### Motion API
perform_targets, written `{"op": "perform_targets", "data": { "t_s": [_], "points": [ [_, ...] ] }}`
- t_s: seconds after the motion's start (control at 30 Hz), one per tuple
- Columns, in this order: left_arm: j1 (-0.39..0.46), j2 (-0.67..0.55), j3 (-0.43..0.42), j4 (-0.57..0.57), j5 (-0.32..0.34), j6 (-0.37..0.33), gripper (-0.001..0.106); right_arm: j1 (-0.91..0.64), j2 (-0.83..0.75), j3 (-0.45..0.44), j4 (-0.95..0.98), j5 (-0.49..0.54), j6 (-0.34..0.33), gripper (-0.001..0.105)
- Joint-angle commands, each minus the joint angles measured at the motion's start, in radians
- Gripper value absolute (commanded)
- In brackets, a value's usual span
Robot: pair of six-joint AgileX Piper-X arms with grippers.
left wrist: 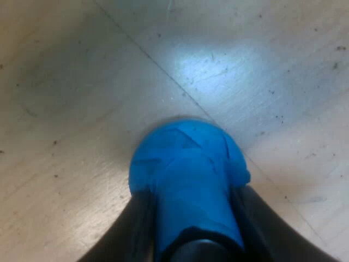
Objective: Grind coffee beans and then tamp
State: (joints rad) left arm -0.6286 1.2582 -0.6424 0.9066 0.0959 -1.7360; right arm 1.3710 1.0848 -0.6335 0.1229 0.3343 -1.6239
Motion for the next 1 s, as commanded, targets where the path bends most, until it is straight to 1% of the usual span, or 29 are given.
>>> {"op": "perform_targets", "data": {
  "t_s": [0.03, 0.2, 0.27, 0.3, 0.37, 0.47, 0.53, 0.6, 0.67, 0.7, 0.77, 0.8, 0.87, 0.93, 1.0],
  "points": [
    [0.001, -0.002, -0.003, 0.015, -0.014, 0.007, 0.0, 0.002, -0.011, -0.003, -0.007, 0.004, -0.002, 0.09],
    [0.001, -0.029, -0.003, 0.027, -0.014, 0.007, 0.0, 0.002, -0.046, -0.003, 0.023, 0.004, -0.002, 0.09],
    [0.001, -0.067, -0.003, 0.032, -0.014, 0.007, 0.0, 0.002, -0.1, -0.003, 0.114, 0.021, -0.002, 0.09],
    [0.001, -0.078, -0.003, 0.034, -0.016, 0.007, 0.0, 0.002, -0.106, -0.003, 0.126, 0.028, -0.002, 0.09],
    [0.001, -0.128, -0.003, 0.04, -0.016, 0.007, 0.0, 0.002, -0.143, -0.003, 0.178, 0.092, -0.002, 0.09],
    [0.001, -0.186, -0.003, 0.047, -0.016, 0.007, 0.0, 0.002, -0.181, -0.003, 0.223, 0.159, -0.002, 0.09],
    [0.001, -0.223, -0.003, 0.053, -0.016, 0.007, 0.0, 0.002, -0.198, 0.009, 0.224, 0.182, -0.002, 0.09],
    [0.001, -0.258, -0.003, 0.061, -0.016, 0.007, 0.0, 0.002, -0.213, 0.033, 0.22, 0.188, 0.005, 0.09],
    [0.001, -0.295, -0.003, 0.072, -0.014, 0.007, 0.0, 0.002, -0.23, 0.079, 0.204, 0.188, 0.036, 0.09],
    [0.001, -0.304, -0.003, 0.077, -0.012, 0.007, 0.0, 0.002, -0.235, 0.094, 0.192, 0.188, 0.038, 0.09],
    [0.001, -0.334, -0.003, 0.086, -0.008, 0.007, 0.0, 0.002, -0.242, 0.152, 0.143, 0.188, 0.062, 0.09],
    [0.001, -0.339, -0.003, 0.088, -0.003, 0.007, 0.0, 0.002, -0.242, 0.161, 0.131, 0.188, 0.066, 0.09],
    [0.001, -0.349, -0.003, 0.089, 0.018, 0.007, 0.0, 0.002, -0.242, 0.202, 0.072, 0.188, 0.076, 0.09],
    [0.001, -0.358, -0.003, 0.089, 0.078, 0.007, 0.0, 0.002, -0.242, 0.256, -0.017, 0.191, 0.075, 0.09],
    [0.001, -0.357, -0.003, 0.089, 0.092, 0.007, 0.0, 0.002, -0.242, 0.291, -0.089, 0.208, 0.075, 0.09]
  ]
}}
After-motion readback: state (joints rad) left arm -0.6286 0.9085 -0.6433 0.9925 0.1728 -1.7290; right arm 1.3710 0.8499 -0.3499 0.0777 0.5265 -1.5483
